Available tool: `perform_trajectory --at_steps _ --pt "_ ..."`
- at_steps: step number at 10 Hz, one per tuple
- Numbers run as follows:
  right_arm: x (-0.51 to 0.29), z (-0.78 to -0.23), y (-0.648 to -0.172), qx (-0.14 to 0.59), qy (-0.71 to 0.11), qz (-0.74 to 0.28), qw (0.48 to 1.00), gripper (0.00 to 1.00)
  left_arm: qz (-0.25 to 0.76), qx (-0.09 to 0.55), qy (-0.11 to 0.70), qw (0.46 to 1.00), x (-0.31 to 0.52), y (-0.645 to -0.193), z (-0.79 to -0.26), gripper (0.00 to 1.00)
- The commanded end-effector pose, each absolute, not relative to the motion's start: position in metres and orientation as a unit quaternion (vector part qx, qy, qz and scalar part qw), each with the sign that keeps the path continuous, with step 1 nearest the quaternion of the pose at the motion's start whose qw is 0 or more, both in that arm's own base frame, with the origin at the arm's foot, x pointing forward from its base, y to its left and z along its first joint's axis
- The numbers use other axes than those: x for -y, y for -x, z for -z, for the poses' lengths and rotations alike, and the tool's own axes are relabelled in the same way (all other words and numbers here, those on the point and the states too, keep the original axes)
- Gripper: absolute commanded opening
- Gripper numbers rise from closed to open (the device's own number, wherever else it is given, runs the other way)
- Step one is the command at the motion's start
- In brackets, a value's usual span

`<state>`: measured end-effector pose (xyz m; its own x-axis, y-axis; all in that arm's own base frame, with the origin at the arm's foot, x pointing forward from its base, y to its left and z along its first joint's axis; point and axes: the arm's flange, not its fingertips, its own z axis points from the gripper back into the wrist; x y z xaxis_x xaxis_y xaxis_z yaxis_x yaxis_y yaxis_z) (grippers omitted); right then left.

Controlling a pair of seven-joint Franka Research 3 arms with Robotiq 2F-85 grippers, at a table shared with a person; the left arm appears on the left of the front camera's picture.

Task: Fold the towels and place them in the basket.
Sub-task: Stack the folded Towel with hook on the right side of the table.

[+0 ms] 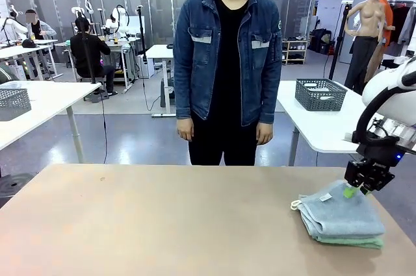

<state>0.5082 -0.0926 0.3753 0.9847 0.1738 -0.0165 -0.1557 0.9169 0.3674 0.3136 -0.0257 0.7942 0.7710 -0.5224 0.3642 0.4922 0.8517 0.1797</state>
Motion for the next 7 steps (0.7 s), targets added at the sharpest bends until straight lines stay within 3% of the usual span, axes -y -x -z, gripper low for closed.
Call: perform_trajectory --at_steps 1,2,3,4,7 --pt "0.0800 -0.3813 -0.4986 -0.023 -0.147 -0.067 0.987 0.74 0.269 0.206 -0.039 0.940 0.0249 -0.3126 -0.7952 1.00" --pt "0.0791 -0.3795 -0.5010 -0.020 -0.141 -0.059 0.988 1.00 0.269 0.206 -0.039 0.940 0.0249 -0.3126 -0.7952 1.00" --pt "0.0767 -0.3761 -0.5056 -0.023 -0.129 -0.055 0.990 0.95 0.269 0.206 -0.039 0.940 0.0249 -0.3126 -0.7952 1.00" --pt "0.0861 -0.3825 -0.5038 -0.021 -0.168 -0.077 0.982 0.95 0.269 0.206 -0.039 0.940 0.0249 -0.3126 -0.7952 1.00" --pt "0.0861 -0.3825 -0.5038 -0.021 -0.168 -0.077 0.982 0.95 0.269 0.206 -0.039 0.940 0.0249 -0.3126 -0.7952 1.00"
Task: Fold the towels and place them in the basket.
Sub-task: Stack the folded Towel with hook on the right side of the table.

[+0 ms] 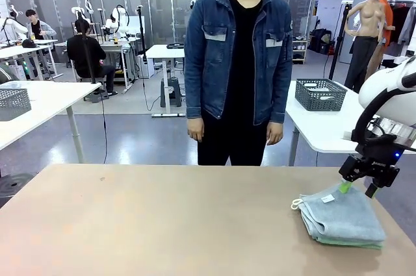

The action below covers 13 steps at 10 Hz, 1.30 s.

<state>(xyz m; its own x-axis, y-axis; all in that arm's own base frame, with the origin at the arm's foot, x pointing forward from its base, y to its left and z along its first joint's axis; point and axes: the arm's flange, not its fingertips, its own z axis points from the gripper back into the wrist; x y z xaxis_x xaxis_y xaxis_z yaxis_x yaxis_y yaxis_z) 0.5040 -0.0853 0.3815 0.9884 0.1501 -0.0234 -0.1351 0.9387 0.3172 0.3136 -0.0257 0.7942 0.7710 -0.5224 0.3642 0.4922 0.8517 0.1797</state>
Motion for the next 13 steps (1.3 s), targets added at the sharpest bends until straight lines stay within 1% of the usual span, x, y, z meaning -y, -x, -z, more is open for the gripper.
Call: perform_trajectory --at_steps 1,10,11,13 --pt "0.086 -0.383 -0.504 -0.021 -0.168 -0.077 0.982 0.95 0.269 0.206 -0.039 0.940 0.025 -0.313 -0.795 1.00" --pt "0.085 -0.381 -0.504 -0.024 -0.160 -0.073 0.984 0.96 0.269 0.206 -0.039 0.940 0.025 -0.313 -0.795 1.00" --pt "0.079 -0.422 -0.494 -0.008 -0.114 -0.083 0.990 0.96 0.269 0.206 -0.039 0.940 0.025 -0.313 -0.795 1.00" --pt "0.068 -0.506 -0.473 0.033 -0.106 -0.118 0.987 0.96 0.269 0.206 -0.039 0.940 0.025 -0.313 -0.795 1.00"
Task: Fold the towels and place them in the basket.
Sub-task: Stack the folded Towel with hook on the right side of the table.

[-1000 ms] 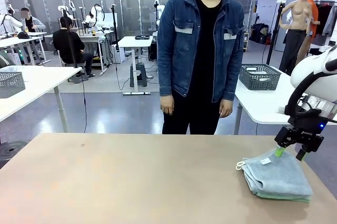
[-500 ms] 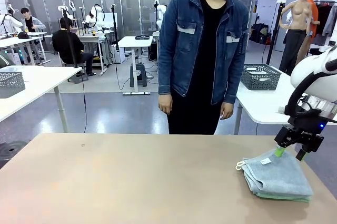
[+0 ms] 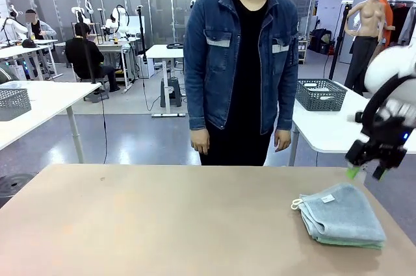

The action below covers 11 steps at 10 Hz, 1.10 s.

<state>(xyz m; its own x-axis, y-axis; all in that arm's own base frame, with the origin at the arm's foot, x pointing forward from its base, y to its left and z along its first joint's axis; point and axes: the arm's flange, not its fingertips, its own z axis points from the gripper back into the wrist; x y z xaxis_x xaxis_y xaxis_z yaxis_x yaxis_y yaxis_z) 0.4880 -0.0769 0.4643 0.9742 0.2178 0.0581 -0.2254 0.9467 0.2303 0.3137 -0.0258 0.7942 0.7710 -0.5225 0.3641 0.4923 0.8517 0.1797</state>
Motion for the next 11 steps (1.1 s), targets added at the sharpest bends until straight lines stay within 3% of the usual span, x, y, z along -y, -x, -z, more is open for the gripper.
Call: perform_trajectory --at_steps 1,6,8,11 --pt "0.066 -0.540 -0.465 0.049 -0.097 -0.126 0.986 0.96 0.269 0.206 -0.039 0.940 0.025 -0.313 -0.795 1.00" --pt "0.042 -0.696 -0.365 0.105 -0.076 -0.196 0.972 0.96 0.269 0.206 -0.039 0.940 0.025 -0.313 -0.795 1.00" --pt "0.021 -0.735 -0.315 0.151 -0.057 -0.251 0.954 0.96 0.269 0.206 -0.039 0.940 0.025 -0.313 -0.795 1.00" --pt "0.008 -0.773 -0.281 0.247 -0.072 -0.256 0.932 0.96 0.269 0.206 -0.039 0.940 0.025 -0.313 -0.795 1.00"
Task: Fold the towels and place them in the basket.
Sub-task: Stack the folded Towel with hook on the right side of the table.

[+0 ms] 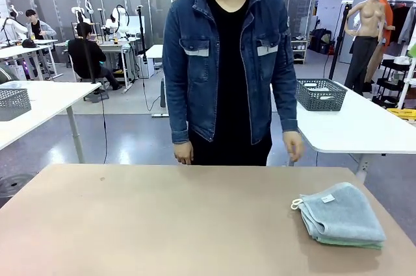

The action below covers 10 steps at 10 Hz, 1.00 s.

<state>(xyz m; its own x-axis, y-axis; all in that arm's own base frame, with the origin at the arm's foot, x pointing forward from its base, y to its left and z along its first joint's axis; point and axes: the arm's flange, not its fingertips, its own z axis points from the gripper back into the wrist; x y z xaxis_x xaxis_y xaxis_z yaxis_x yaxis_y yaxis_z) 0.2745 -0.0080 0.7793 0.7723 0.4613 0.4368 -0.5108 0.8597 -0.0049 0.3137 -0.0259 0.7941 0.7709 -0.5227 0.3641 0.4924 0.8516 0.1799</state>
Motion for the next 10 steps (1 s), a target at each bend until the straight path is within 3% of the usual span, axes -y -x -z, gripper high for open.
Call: perform_trajectory --at_steps 1,10 --pt "0.007 -0.776 -0.280 0.246 -0.076 -0.258 0.931 0.96 0.269 0.206 -0.039 0.940 0.025 -0.313 -0.795 1.00" --pt "0.007 -0.786 -0.270 0.235 -0.058 -0.261 0.934 0.96 0.269 0.206 -0.039 0.940 0.025 -0.313 -0.795 1.00"
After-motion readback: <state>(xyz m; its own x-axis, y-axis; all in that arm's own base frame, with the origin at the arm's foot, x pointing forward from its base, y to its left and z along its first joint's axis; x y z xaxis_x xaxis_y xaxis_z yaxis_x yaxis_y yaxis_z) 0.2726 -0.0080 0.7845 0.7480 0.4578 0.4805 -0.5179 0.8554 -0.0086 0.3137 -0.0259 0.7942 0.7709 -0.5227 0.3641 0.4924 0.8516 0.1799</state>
